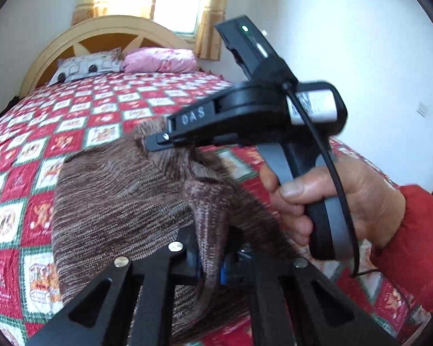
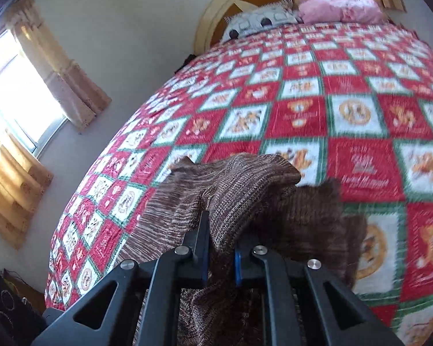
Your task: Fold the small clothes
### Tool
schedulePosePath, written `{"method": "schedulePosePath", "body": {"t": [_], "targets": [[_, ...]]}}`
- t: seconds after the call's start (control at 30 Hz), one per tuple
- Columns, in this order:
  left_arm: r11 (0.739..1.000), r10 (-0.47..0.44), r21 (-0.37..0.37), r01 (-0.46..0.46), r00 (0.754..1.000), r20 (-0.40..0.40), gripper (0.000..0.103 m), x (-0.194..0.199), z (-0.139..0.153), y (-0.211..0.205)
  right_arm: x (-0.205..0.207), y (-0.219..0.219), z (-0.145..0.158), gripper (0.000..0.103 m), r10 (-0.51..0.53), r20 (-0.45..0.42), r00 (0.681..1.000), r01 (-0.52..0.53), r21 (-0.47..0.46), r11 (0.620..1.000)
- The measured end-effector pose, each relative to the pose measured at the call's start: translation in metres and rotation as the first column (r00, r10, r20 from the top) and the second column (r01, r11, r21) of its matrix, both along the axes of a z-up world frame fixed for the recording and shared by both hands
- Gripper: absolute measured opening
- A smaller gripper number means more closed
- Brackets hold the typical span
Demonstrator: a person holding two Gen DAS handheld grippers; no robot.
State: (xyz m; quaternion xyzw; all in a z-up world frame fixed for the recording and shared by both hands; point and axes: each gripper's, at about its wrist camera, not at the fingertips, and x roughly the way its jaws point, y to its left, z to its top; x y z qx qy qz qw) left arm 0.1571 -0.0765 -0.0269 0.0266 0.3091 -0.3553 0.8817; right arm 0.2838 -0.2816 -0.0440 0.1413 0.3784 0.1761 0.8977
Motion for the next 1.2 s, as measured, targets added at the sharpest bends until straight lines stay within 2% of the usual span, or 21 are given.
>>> {"method": "schedulePosePath", "body": {"t": [0.13,0.27,0.33,0.43,0.6,0.77,0.83,0.9,0.93,1.0,1.1,1.2], "targets": [[0.998,-0.055,0.008,0.055,0.998,0.012,0.008,-0.008,0.000,-0.020,-0.011,-0.022,0.004,0.012,-0.034,-0.007,0.999,0.034,-0.045,0.998],[0.996,-0.076,0.049,0.077,0.997,-0.020,0.008,-0.008,-0.017,-0.041,-0.011,-0.036,-0.033,0.012,-0.065,-0.093,0.994,0.057,-0.096,0.994],[0.994,-0.074,0.075,0.077,0.997,-0.036,0.008,-0.008,-0.025,-0.047,-0.011,-0.041,-0.045,0.012,-0.070,-0.103,0.992,0.063,-0.069,0.996],[0.991,-0.071,0.111,0.071,0.997,-0.002,0.008,-0.014,-0.027,-0.048,-0.010,-0.051,-0.051,0.012,-0.075,-0.108,0.991,0.076,0.009,0.997],[0.988,-0.068,0.141,0.067,0.998,-0.002,0.010,-0.018,-0.028,-0.049,-0.009,-0.050,-0.052,0.013,-0.063,-0.108,0.992,0.064,0.000,0.998],[0.990,-0.067,0.124,0.072,0.997,-0.044,0.016,-0.024,-0.026,-0.035,-0.027,-0.063,-0.049,0.018,-0.109,-0.127,0.986,0.120,0.084,0.989],[0.991,-0.073,0.105,0.080,0.995,-0.066,0.018,-0.029,-0.021,-0.018,-0.050,-0.069,-0.038,0.018,-0.151,-0.076,0.986,0.157,0.086,0.984],[0.997,-0.054,0.054,0.059,0.995,-0.089,0.027,-0.031,-0.012,0.002,-0.079,-0.066,-0.023,0.018,-0.163,0.011,0.987,0.162,0.033,0.986],[0.999,-0.034,0.024,0.036,0.994,-0.102,0.036,-0.028,-0.007,0.012,-0.089,-0.062,-0.018,0.018,-0.157,0.035,0.987,0.157,0.001,0.988],[1.000,0.017,0.000,-0.017,0.994,-0.109,0.040,-0.020,0.000,0.023,-0.103,-0.052,-0.012,0.018,-0.129,0.050,0.990,0.130,-0.025,0.991],[0.991,0.112,0.076,-0.107,0.991,-0.076,0.040,-0.005,0.000,0.023,-0.112,-0.032,-0.009,0.018,-0.074,0.038,0.996,0.076,-0.048,0.996],[0.978,0.153,0.155,-0.139,0.985,-0.083,0.040,0.007,-0.010,0.020,-0.113,-0.014,-0.014,0.018,-0.026,0.013,1.000,0.026,-0.082,0.996]]}}
